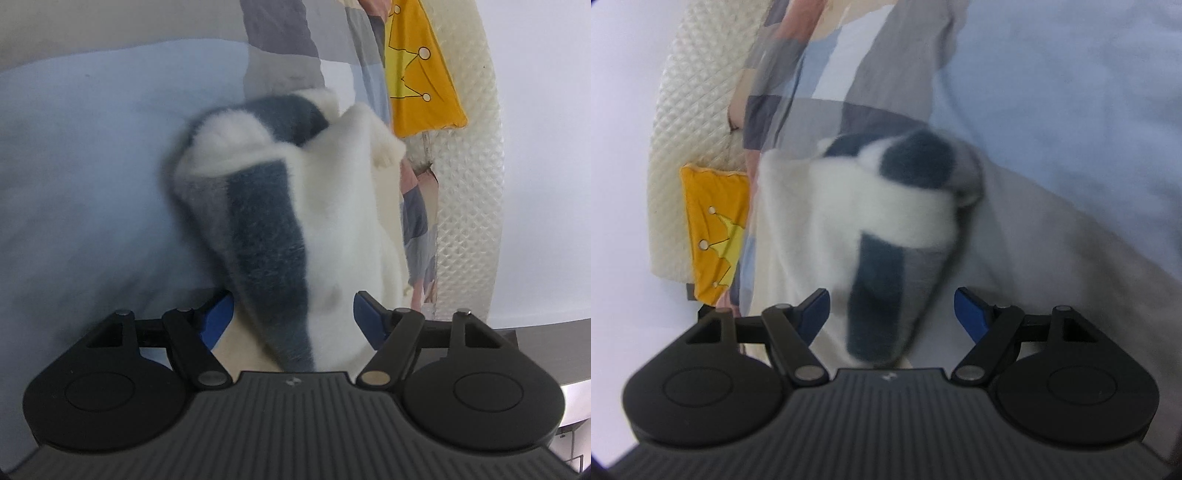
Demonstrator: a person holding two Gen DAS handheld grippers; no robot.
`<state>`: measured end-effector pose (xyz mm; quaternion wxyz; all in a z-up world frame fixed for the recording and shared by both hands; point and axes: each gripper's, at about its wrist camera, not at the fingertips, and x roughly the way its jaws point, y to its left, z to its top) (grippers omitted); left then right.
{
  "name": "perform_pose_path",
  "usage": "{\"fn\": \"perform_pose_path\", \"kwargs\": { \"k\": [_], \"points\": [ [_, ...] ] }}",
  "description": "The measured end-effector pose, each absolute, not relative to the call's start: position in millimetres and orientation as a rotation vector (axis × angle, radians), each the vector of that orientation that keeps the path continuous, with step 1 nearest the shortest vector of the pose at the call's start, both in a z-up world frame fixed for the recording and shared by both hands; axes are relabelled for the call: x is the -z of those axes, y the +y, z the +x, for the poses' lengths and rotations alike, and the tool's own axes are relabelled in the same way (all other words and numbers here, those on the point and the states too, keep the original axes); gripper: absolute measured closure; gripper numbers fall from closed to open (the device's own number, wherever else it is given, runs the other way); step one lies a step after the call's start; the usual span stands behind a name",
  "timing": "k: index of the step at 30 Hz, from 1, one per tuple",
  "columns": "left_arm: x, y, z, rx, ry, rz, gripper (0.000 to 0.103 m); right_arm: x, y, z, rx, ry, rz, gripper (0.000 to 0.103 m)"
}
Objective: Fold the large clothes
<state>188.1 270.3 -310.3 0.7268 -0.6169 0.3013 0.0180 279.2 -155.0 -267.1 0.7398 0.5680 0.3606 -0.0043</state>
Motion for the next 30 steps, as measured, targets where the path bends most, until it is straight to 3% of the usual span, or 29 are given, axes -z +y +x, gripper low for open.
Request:
{"fn": "perform_pose_path", "kwargs": {
  "k": [7,12,15,24,30],
  "points": [
    [316.3,272.2,198.0,-0.092,0.685,-1.379,0.044,266.1,-150.5,304.1,-0.033,0.832,1.201,0.037],
    [308.5,275.2,198.4,-0.113,0.664,-1.357,0.065,253.5,-149.3,314.2,-0.049,0.816,1.109,0.064],
    [293.1,272.1,195.7,-0.113,0.642,-1.299,0.072,235.0,-142.6,312.4,-0.078,0.778,1.014,0.07],
    [207.2,259.1,159.6,-0.107,0.519,-1.049,0.077,175.6,-137.5,285.0,-0.173,0.67,0.926,0.074],
    [178.4,254.9,96.2,-0.097,0.49,-1.099,0.077,144.1,-144.6,240.7,-0.206,0.675,0.906,0.074]
  ]
}}
